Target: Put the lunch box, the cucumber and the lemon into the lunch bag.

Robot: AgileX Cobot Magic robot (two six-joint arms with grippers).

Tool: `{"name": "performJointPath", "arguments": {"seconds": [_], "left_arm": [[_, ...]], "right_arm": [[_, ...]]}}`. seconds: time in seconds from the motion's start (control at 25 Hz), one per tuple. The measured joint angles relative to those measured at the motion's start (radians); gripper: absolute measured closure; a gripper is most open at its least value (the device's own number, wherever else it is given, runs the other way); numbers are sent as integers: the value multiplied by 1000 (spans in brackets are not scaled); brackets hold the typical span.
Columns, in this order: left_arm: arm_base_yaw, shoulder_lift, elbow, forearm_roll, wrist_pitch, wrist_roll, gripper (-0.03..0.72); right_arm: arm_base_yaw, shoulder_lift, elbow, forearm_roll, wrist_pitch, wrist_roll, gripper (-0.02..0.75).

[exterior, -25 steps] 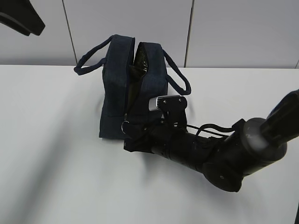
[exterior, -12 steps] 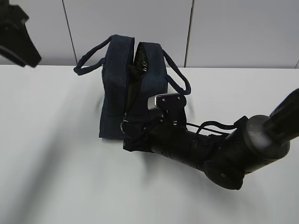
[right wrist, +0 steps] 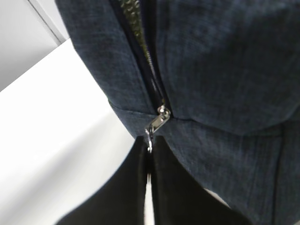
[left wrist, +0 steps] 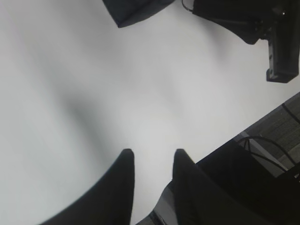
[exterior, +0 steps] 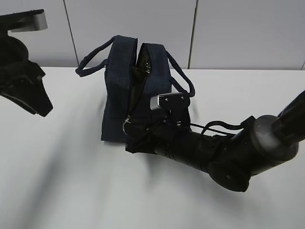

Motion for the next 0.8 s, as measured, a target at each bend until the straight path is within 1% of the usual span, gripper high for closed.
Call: {"name": "performJointPath", "arguments": {"seconds": [0.24,0.44,0.72,0.8], "left_arm": [[-4,0,84,-7,-109,53,504],[-6,0,133,-46,-205,115,504],[-7,0,231,-59,-355,170,504],[-7,0,260,-83,-393,193,504]], "right_arm": [[0,-20,0,0,43,0,738],[0,-47,1,9,62,-4,738],[0,-102,4,11,152,-8,738],[0,-122,4,11,179,-11,738]]}}
